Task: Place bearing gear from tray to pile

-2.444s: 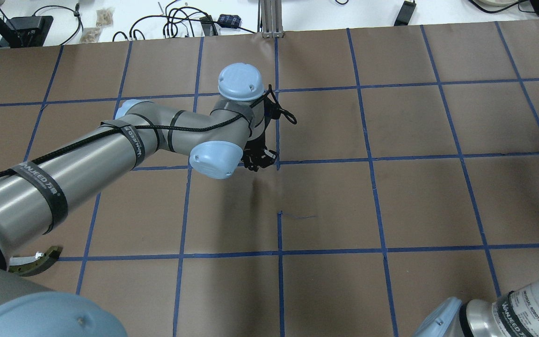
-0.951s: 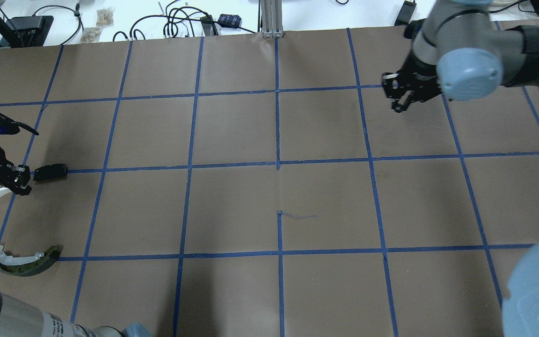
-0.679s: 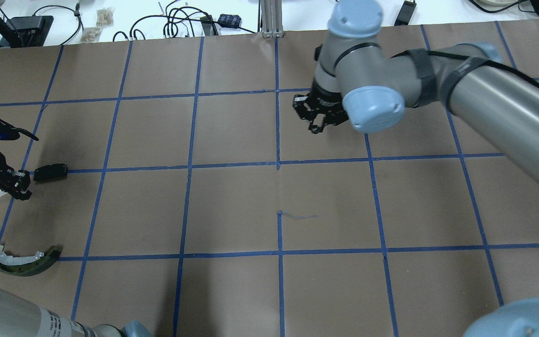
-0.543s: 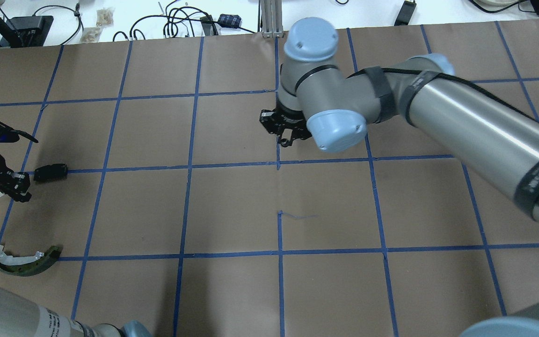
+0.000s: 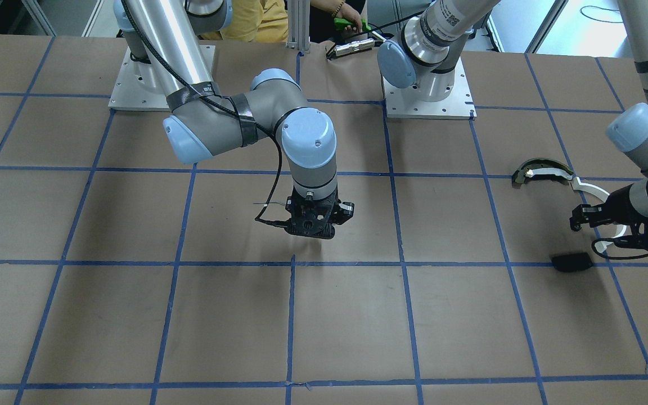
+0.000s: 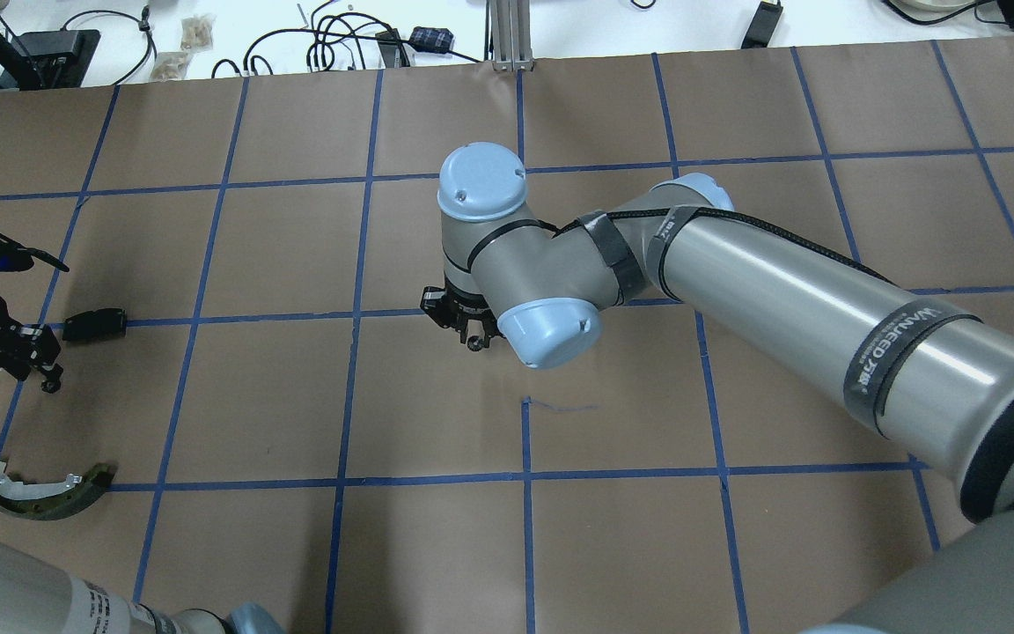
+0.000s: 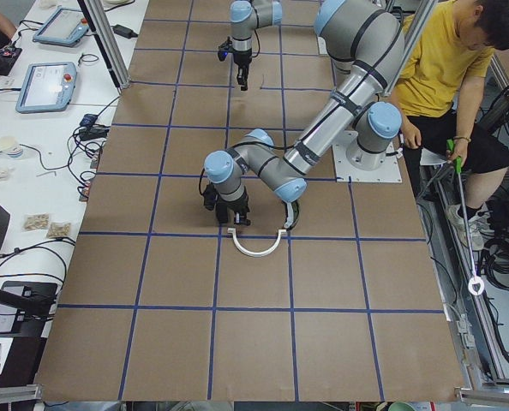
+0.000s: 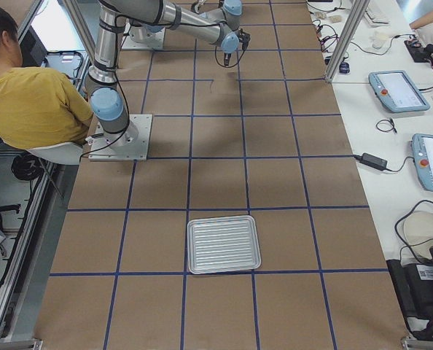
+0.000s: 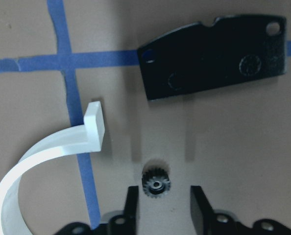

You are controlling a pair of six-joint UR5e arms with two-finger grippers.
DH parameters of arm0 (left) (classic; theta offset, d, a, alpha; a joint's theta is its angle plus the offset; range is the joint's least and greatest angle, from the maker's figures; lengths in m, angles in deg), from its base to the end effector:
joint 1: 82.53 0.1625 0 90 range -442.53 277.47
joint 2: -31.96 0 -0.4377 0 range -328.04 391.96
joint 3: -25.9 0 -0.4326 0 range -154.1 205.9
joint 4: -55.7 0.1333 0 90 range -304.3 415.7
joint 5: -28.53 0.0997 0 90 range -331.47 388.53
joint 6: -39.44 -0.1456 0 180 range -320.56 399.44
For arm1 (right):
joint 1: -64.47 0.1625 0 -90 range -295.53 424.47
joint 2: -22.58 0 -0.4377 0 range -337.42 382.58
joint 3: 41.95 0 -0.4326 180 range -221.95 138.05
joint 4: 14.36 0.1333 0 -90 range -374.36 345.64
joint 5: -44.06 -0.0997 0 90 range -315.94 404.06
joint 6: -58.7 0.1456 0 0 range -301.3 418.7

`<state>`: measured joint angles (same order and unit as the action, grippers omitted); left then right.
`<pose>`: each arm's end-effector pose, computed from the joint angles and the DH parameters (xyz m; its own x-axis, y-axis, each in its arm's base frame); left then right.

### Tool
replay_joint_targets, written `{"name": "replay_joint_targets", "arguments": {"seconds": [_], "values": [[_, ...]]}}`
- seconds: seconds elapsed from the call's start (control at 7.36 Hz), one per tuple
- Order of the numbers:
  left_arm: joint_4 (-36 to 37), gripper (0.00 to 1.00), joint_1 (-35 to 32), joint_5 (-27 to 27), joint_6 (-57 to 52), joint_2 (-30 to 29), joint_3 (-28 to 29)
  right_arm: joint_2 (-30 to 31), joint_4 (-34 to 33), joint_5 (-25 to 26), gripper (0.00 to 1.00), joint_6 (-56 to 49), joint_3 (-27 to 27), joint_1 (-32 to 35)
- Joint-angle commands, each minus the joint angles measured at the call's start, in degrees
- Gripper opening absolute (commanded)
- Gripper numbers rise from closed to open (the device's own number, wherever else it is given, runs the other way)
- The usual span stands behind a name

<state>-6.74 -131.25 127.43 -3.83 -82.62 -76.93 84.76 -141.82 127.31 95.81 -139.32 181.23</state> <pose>0.3121 -0.5235 0.1389 -0.9989 0.0474 0.0063 0.0476 0.9723 0.2290 0.4329 -0.5244 0.1598 -0.9769 0.1784 -0.1176 0.1749 0.9838 0.0393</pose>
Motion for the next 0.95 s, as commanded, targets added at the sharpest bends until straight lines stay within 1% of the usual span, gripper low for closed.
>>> {"name": "replay_joint_targets", "arguments": {"seconds": [0.0, 0.14, 0.27, 0.41, 0.54, 0.68, 0.81], "values": [[-0.4, 0.99, -0.3, 0.0, 0.3, 0.7, 0.0, 1.9, -3.7, 0.3, 1.00, -5.8, -0.8, -3.4], [-1.5, 1.00, -1.1, -0.5, 0.3, 1.3, 0.9, 3.8, 0.2, 0.2, 1.00, -10.7, -0.5, -7.4], [-1.7, 1.00, -4.9, -0.7, 0.6, 2.4, 1.8, 8.5, 5.4, 0.8, 1.00, -17.9, -0.1, -12.1], [-2.1, 1.00, -12.1, -0.7, 2.8, 4.2, 4.1, 13.0, 12.3, 0.8, 1.00, -25.3, 0.9, -18.8], [-3.6, 1.00, -18.5, -3.0, 9.5, 5.6, 5.7, 17.6, 18.4, 0.7, 1.00, -31.6, 3.6, -24.3], [-3.9, 1.00, -23.8, -6.4, 12.9, 6.7, 5.6, 20.3, 29.4, 1.2, 1.00, -32.8, 9.1, -27.0], [-3.9, 1.00, -29.9, -6.8, 14.8, 7.4, 5.6, 21.2, 38.5, 4.4, 1.00, -33.0, 15.5, -27.2]]}}
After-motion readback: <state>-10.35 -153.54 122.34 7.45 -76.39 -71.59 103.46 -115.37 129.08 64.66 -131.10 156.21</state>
